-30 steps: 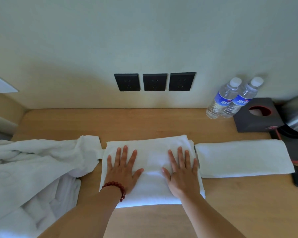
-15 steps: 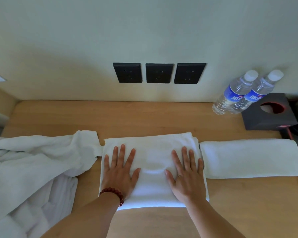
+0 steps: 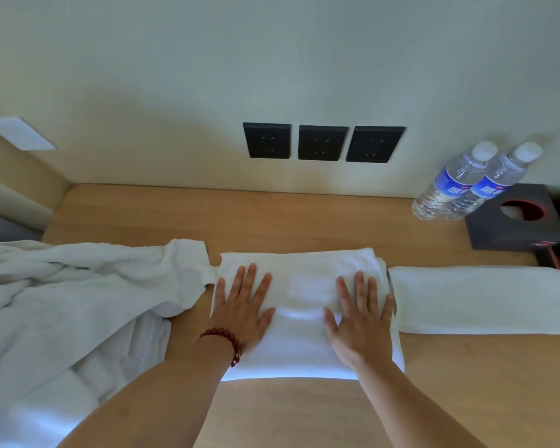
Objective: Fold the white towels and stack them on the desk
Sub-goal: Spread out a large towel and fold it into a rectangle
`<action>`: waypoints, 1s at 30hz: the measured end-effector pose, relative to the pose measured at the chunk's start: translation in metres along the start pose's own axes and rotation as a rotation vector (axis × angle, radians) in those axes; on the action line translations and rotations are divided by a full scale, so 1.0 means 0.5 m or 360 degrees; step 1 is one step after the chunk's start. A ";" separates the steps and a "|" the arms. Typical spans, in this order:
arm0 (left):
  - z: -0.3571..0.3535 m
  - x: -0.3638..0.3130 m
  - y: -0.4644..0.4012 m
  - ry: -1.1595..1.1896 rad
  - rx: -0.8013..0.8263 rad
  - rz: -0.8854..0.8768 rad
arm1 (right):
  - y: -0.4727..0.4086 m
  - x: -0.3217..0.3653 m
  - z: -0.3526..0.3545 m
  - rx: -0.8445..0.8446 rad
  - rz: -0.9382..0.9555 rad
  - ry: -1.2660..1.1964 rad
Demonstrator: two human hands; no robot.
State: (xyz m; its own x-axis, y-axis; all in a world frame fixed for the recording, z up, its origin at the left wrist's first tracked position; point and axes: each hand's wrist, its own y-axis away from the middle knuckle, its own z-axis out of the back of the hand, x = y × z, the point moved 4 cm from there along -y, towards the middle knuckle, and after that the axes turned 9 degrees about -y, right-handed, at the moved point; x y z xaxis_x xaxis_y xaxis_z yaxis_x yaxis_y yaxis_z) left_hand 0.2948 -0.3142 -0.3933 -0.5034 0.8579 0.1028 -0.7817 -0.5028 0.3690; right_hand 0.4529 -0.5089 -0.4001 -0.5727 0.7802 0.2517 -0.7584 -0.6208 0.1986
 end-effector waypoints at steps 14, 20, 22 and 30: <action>0.011 0.075 -0.075 0.0107 -0.0142 0.0358 | 0.011 0.188 -0.072 0.0003 0.0126 -0.0146; -0.001 0.075 -0.093 0.0125 -0.0192 0.0258 | 0.001 0.191 -0.077 0.0030 0.0151 -0.0125; -0.002 0.077 -0.097 0.0111 -0.0200 0.0238 | -0.006 0.191 -0.080 0.0062 0.0157 -0.0123; 0.013 0.074 -0.103 0.0031 0.0023 0.0211 | -0.015 0.197 -0.053 0.0451 0.0100 -0.0108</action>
State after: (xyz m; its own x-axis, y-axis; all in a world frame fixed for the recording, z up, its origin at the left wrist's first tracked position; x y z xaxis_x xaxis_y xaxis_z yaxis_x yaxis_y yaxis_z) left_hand 0.3185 -0.2559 -0.4025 -0.6092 0.7817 0.1334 -0.7024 -0.6100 0.3668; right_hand 0.3939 -0.4254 -0.4020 -0.5863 0.7386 0.3327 -0.5996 -0.6719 0.4348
